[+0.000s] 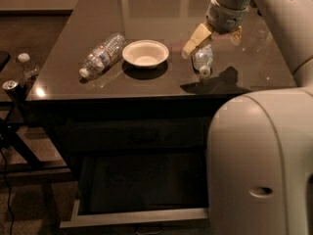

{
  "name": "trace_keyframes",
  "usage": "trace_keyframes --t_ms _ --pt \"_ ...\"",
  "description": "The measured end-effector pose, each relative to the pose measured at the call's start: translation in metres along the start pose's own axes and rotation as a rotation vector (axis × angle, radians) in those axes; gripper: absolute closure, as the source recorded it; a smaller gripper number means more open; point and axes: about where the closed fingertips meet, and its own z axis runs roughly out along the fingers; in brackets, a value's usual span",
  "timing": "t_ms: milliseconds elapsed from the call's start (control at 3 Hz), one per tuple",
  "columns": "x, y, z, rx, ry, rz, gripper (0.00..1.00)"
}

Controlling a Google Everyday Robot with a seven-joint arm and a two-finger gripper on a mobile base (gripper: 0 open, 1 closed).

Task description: Place blue plastic bottle into middle drawer

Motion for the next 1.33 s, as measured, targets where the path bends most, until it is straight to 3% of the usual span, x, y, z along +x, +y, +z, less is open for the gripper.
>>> trace_keyframes --t_ms 667,1333 --pt "-0.021 -0.020 0.009 0.029 -0.024 0.069 0.00" --pt "-0.035 -0.018 0.023 0.040 -0.016 0.071 0.00"
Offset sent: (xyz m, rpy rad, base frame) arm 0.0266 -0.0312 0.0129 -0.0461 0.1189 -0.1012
